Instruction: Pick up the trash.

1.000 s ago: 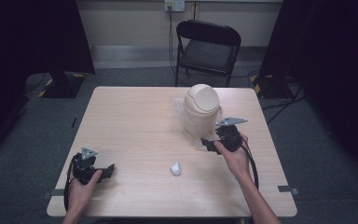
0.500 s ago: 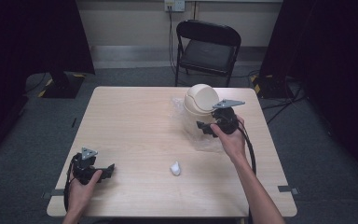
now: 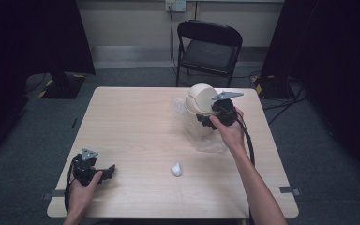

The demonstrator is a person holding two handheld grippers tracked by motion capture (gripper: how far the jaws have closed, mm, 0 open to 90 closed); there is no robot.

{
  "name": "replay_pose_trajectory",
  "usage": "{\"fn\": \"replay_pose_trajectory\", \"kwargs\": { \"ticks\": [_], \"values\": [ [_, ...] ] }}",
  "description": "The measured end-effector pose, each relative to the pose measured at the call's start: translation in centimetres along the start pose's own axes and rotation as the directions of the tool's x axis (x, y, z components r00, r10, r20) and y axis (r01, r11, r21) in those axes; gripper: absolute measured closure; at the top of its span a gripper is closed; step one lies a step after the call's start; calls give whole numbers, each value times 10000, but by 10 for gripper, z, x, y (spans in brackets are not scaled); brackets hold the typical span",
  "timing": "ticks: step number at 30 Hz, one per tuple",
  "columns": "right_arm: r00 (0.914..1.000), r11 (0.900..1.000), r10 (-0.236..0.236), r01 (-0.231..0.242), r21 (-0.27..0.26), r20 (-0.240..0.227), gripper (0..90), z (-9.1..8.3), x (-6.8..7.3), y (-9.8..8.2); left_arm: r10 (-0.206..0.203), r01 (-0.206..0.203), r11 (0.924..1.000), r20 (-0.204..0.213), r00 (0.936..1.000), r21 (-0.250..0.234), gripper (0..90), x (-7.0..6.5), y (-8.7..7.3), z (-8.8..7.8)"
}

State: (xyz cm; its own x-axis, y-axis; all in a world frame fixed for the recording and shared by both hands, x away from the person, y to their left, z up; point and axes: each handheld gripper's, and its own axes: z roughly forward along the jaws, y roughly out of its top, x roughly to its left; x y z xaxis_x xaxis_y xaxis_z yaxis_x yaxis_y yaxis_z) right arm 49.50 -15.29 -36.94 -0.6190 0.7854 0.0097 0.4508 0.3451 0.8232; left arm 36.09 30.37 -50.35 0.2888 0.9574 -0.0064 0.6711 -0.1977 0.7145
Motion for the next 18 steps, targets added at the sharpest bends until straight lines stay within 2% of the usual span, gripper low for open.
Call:
{"fn": "replay_pose_trajectory", "kwargs": {
  "ticks": [9,18],
  "values": [
    [9998,9998,204,-204,33,-18,236,17,-3,1,2,-2,10000,-5,10000,0,3,0,0,0],
    [9993,9986,286,-275,444,-244,220,33,-4,5,3,-3,10000,-4,10000,-1,3,0,0,0]
  ]
}}
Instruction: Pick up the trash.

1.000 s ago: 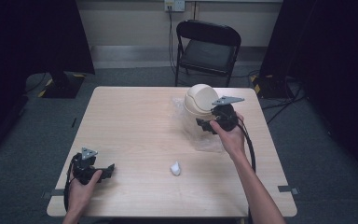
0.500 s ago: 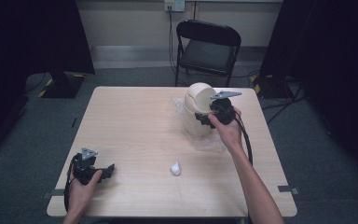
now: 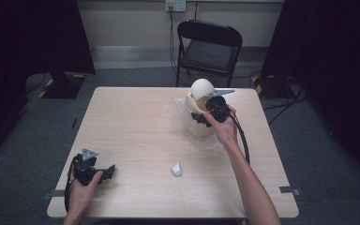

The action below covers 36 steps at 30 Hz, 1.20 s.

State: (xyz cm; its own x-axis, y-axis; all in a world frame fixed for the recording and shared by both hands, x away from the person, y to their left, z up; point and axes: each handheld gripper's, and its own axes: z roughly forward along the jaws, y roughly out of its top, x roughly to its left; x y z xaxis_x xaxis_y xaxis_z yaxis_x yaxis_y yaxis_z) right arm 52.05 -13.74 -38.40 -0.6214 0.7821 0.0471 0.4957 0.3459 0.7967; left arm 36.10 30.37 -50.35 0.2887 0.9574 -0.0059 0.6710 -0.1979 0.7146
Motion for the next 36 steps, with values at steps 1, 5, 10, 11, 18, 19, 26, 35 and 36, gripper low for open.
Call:
{"fn": "replay_pose_trajectory", "kwargs": {
  "ticks": [1,5,10,11,18,19,26,35,36],
  "values": [
    [9999,10000,67,-67,36,-105,221,1,-1,0,0,0,10000,0,10000,1,3,0,0,0],
    [10000,10000,92,-92,-10,-35,206,6,-2,0,-2,2,10000,0,10000,0,3,0,0,0],
    [10000,10000,17,-17,53,-20,196,9,-1,0,0,0,10000,-1,10000,3,3,0,0,0],
    [10000,10000,-4,4,58,9,198,9,-1,0,1,-1,10000,-1,10000,4,3,0,0,0],
    [9996,9998,159,-161,-70,-235,192,1,-2,-1,0,0,10000,-4,10000,3,3,0,0,0],
    [9993,9997,204,-208,-132,-324,176,-1,-2,-1,-1,1,10000,2,10000,1,3,0,0,0],
    [9997,9992,105,-114,-375,-234,167,-10,2,2,0,0,10000,2,10000,4,3,0,0,0],
    [10000,9980,-7,12,-638,87,178,-41,7,2,-1,1,10000,4,10000,6,3,0,0,0],
    [9998,9980,-67,77,-630,162,178,-43,8,1,3,-3,10000,15,10000,6,3,0,0,0]
  ]
}}
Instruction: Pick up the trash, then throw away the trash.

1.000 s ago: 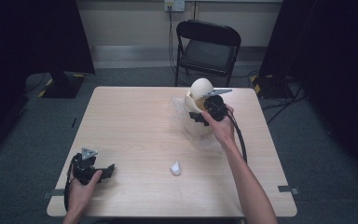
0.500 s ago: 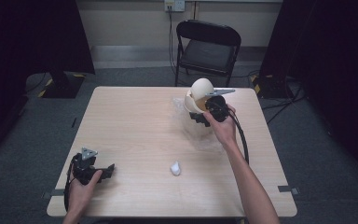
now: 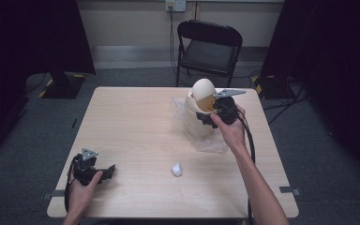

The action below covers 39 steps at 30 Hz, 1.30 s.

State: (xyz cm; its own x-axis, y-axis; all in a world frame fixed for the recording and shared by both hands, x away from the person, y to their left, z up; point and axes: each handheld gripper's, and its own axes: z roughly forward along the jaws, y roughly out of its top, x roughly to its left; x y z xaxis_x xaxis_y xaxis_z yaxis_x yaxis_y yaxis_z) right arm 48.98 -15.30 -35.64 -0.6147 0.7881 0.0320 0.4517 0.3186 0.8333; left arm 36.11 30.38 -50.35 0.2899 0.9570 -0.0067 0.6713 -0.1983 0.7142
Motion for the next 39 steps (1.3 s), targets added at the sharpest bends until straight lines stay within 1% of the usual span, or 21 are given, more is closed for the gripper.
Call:
{"fn": "replay_pose_trajectory", "kwargs": {
  "ticks": [1,2,3,8,14,16,18,25,28,29,31,33,34,37,39],
  "values": [
    [10000,10000,0,0,0,0,178,0,0,0,0,0,10000,0,10000,0,2,0,0,0],
    [10000,10000,-49,49,-44,43,179,-7,4,-3,20,-20,10000,1,10000,17,2,0,0,0],
    [10000,9999,-75,76,-131,43,180,-10,5,-4,20,-20,10000,1,10000,16,2,0,0,0],
    [9999,9997,-45,42,-228,-106,187,-20,13,-15,22,-22,10000,6,10000,16,2,0,0,0],
    [9977,9994,-87,64,-346,-677,202,-28,31,-40,23,-23,10000,-1,10000,18,2,0,0,0],
    [9965,9996,-131,110,-265,-821,213,-29,38,-48,20,-20,10000,1,10000,16,2,0,0,0],
    [9959,9997,-234,229,-63,-870,222,-28,44,-56,23,-23,10000,-1,10000,17,2,0,0,0],
    [9914,9996,-138,167,216,-1299,226,-21,60,-82,21,-21,10000,3,10000,14,2,0,0,0],
    [9882,9987,-119,192,465,-1526,238,-15,67,-92,20,-20,10000,0,10000,18,2,0,0,0],
    [9868,9982,-105,198,564,-1613,247,-13,69,-95,20,-20,10000,0,10000,18,2,0,0,0],
    [9836,9982,-71,179,580,-1803,274,-10,73,-102,22,-23,10000,1,10000,20,2,0,0,0],
    [9820,9964,-161,313,784,-1882,302,-5,78,-107,6,-6,10000,25,10000,10,0,0,0,0],
    [9787,9953,-203,391,886,-2042,320,-2,82,-110,-2,2,10000,24,10000,9,0,0,0,0],
    [9749,9946,-185,407,959,-2217,365,4,88,-116,4,-4,10000,24,10000,10,0,0,0,0],
    [9715,9932,-246,506,1049,-2359,396,9,93,-119,-1,1,10000,24,10000,10,0,0,0,0]
  ]
}}
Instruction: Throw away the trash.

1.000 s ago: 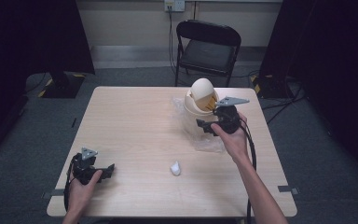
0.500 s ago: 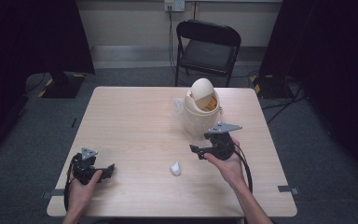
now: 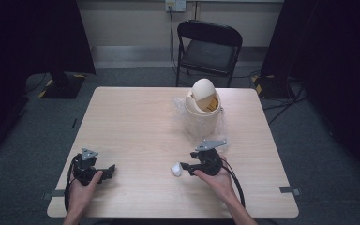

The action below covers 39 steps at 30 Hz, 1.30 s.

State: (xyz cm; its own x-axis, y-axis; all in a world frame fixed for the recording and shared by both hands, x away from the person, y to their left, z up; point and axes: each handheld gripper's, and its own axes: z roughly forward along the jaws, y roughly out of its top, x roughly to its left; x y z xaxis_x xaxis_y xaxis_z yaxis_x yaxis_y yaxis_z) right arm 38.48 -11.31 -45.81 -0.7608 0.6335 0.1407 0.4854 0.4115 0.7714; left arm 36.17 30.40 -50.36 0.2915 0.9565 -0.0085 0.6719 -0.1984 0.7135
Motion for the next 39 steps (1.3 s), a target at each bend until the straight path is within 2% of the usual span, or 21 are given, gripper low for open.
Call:
{"fn": "replay_pose_trajectory", "kwargs": {
  "ticks": [3,9,16,25,26,30,39],
  "values": [
    [9997,9997,-191,194,144,-172,455,7,6,-1,5,-5,10000,0,10000,1,0,0,0,0],
    [9979,9977,-493,512,454,-425,451,21,15,-2,1,-1,10000,3,10000,-1,0,0,0,0],
    [9975,9963,-554,581,632,-449,453,31,20,-4,-1,1,10000,0,10000,-2,0,0,0,0],
    [9963,9936,-704,744,854,-493,506,37,18,-7,16,-16,10000,12,10000,1,0,0,0,0],
    [9955,9912,-790,840,1023,-526,514,41,20,-9,14,-14,10000,5,10000,5,0,0,0,0],
    [9949,9902,-818,877,1082,-584,539,44,23,-11,5,-5,10000,2,10000,0,0,0,0,0],
    [9957,9920,-830,864,924,-406,631,42,22,-14,-35,35,10000,-35,10000,10,0,0,0,0]
  ]
}}
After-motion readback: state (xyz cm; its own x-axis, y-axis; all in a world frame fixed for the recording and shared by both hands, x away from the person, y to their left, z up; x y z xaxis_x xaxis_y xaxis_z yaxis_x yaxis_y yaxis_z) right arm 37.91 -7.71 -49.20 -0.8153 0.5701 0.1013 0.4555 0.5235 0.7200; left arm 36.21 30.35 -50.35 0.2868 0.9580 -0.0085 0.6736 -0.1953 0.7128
